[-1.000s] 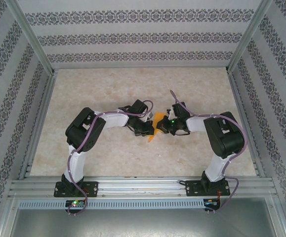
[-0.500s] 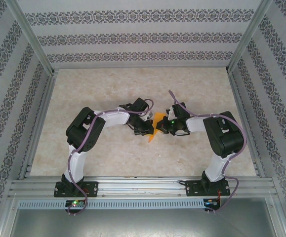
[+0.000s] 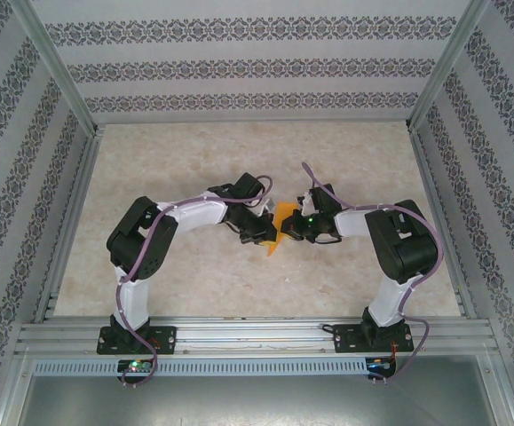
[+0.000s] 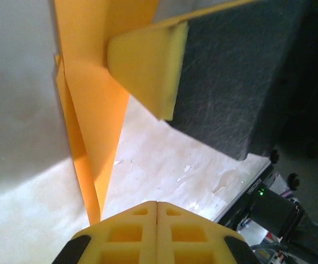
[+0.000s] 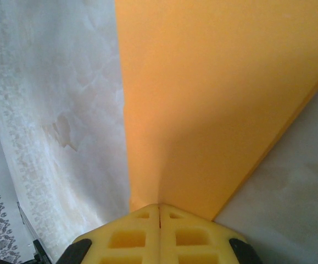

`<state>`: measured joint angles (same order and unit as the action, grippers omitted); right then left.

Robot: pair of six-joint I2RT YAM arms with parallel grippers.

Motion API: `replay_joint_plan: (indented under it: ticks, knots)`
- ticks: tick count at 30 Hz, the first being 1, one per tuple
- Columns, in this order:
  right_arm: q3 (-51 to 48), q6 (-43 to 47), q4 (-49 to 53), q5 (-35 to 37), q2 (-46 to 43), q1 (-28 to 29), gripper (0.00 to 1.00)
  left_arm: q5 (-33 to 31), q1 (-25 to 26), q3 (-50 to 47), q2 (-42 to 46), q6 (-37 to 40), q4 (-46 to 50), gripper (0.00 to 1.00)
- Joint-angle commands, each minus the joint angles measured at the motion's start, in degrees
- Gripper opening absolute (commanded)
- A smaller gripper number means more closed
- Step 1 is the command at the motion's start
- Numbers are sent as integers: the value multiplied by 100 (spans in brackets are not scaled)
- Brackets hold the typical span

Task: Fold a paper plane with a square sheet of paper (fold left side to right side)
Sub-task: Fold the wing for the fifth time at the center of the table.

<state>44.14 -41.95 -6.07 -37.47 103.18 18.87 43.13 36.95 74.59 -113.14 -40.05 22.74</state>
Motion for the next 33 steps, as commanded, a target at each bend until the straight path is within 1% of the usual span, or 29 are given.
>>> replay_joint_plan:
  ticks: [1,9,22,33]
  knots:
    - [-222,223,844,653,414,-13,0,279,128,-76,-93,-151,-222,3]
    - [-213,245,880,680,456,-13,0,439,172,-49,-347,-213,-392,3]
    - [-204,319,960,724,443,-6,0,90,172,-283,-454,-231,-490,2]
    - [-169,346,1009,733,468,-6,0,114,177,-436,-516,-297,-674,2]
